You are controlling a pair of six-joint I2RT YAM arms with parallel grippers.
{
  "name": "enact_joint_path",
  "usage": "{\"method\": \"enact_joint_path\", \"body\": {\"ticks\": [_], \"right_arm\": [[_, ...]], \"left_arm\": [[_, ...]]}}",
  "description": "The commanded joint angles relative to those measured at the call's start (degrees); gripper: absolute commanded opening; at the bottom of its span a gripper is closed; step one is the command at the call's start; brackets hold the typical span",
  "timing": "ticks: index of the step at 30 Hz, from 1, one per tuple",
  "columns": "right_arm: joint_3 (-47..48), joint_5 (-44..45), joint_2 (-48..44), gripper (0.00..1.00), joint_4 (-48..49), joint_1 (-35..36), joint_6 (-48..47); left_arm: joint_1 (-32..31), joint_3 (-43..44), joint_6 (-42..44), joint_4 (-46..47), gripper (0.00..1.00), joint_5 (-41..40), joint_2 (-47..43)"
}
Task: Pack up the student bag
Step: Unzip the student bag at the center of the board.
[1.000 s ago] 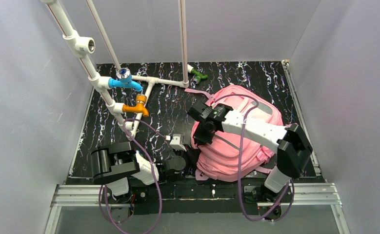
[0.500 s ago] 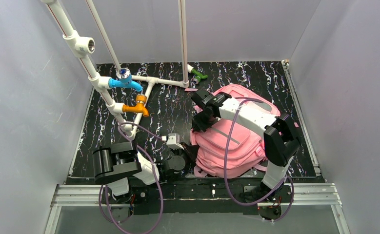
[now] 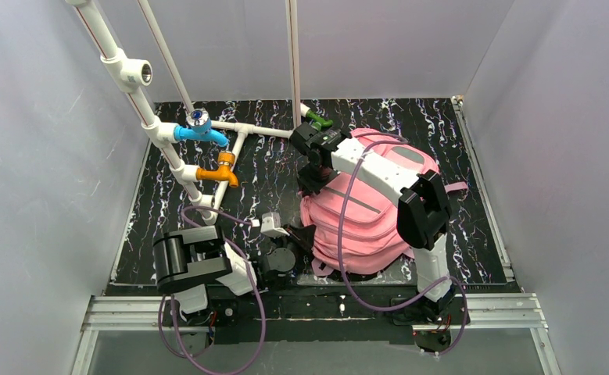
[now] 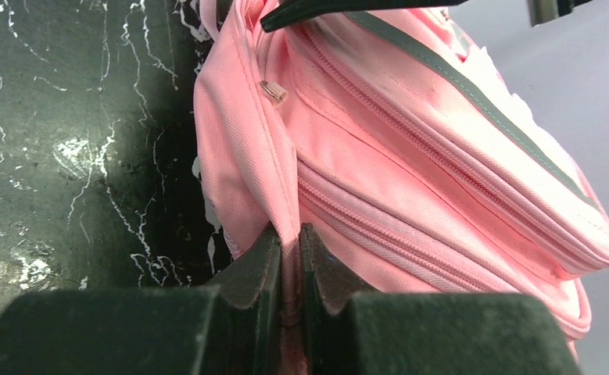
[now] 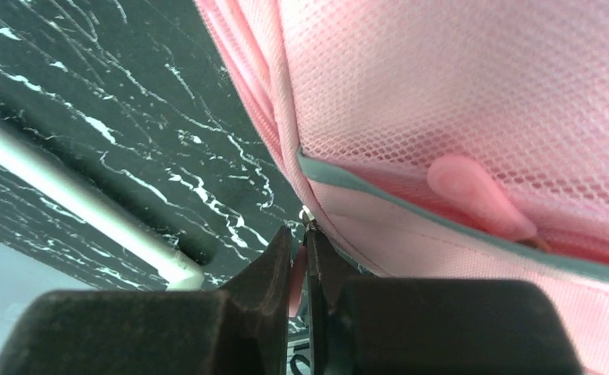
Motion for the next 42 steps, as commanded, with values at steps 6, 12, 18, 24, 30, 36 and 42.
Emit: {"method": "enact_joint_path", "body": {"ticks": [6, 12, 18, 24, 30, 36, 42], "right_arm": [[3.4, 16.5, 4.1, 0.10, 41.6, -11.5, -18.8], [-4.3, 15.8, 0.2, 0.07, 51.5, -14.9, -18.2], [-3.2, -4.2, 1.9, 0.29, 49.6, -14.1, -7.9], [-13.9, 0.3, -3.5, 0.38, 54.3, -8.5, 5.8], [-6.0, 11.8, 0.1, 0.01, 46.8, -9.9, -0.6], [-4.4, 19.3, 1.5, 0.01, 46.6, -11.3, -5.9], [-3.1, 3.8, 0.4, 0.68, 53.4, -17.7, -24.8]], "left_arm": [[-4.8, 2.0, -1.7, 5.2, 0.00, 13.7, 1.5], [-5.1, 1.8, -2.8, 5.1, 0.00, 14.7, 2.9], [-5.1, 2.0, -0.2, 4.9, 0.00, 14.8, 1.8], [-5.1, 3.8, -2.0, 4.8, 0.00, 17.0, 4.4], [-5.2, 3.1, -1.8, 4.7, 0.00, 16.5, 3.5], [-5.2, 2.8, -3.2, 4.7, 0.00, 16.4, 4.1], [-5.2, 1.3, -2.7, 4.8, 0.00, 14.8, 2.5]]}}
